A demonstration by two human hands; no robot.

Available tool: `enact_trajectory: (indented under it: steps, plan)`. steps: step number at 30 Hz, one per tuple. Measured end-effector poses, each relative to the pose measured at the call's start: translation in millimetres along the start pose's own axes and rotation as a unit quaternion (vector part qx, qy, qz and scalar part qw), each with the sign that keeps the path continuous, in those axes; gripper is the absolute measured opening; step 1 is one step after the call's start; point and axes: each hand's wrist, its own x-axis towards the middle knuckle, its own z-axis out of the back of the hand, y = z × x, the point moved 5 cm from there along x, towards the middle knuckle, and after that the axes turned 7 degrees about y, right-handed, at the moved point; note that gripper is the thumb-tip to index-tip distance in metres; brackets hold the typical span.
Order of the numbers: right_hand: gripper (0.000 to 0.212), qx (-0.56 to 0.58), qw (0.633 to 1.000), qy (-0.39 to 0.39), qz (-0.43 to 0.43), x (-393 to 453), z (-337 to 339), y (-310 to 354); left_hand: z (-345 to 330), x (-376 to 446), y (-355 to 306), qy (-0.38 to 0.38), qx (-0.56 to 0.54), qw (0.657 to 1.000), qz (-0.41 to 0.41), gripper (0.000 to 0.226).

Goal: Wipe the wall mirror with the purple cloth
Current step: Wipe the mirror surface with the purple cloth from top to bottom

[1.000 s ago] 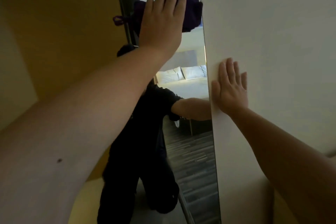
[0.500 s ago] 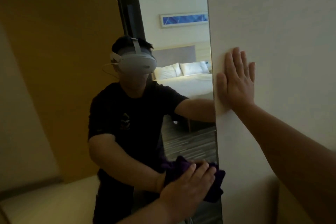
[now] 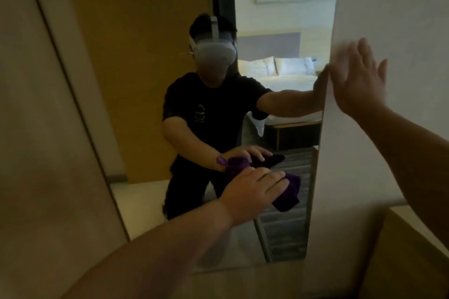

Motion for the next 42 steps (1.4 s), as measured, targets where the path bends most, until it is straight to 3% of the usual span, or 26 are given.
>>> enact_trajectory:
  steps: [4,8,11,18,24,29,33,36,42]
  plan:
    - [0.068,0.058,0.992,-0.012,0.115,-81,-32,76,32,-72,37,-0.042,0.026,0.996,0.073,0.04]
    - [0.065,-0.009,0.971,0.057,0.232,-148,-101,153,48,-143,76,-0.064,0.056,0.985,0.152,0.034]
    - [0.062,-0.028,0.954,0.053,0.295,-170,-139,192,59,-177,103,-0.084,0.068,0.974,0.198,0.038]
    - [0.056,-0.054,0.954,-0.01,0.293,-176,-179,209,71,-190,164,-0.17,0.19,0.946,0.202,0.042]
    - [0.055,-0.057,0.94,-0.131,0.31,-173,-184,205,1,-203,136,-0.17,0.226,0.947,0.151,0.044]
    - [0.054,-0.059,0.931,-0.178,0.314,-172,-191,206,-92,-262,81,-0.093,0.221,0.966,0.093,0.059]
    - [0.055,-0.029,0.951,-0.128,0.281,-173,-196,198,-155,-298,42,-0.041,0.199,0.975,0.093,0.059]
    - [0.056,-0.012,0.954,-0.121,0.273,-173,-193,196,-203,-337,8,0.064,0.191,0.979,0.039,0.054]
    - [0.056,-0.072,0.941,-0.14,0.299,-171,-188,202,-209,-350,-12,0.148,0.079,0.982,0.09,0.05]
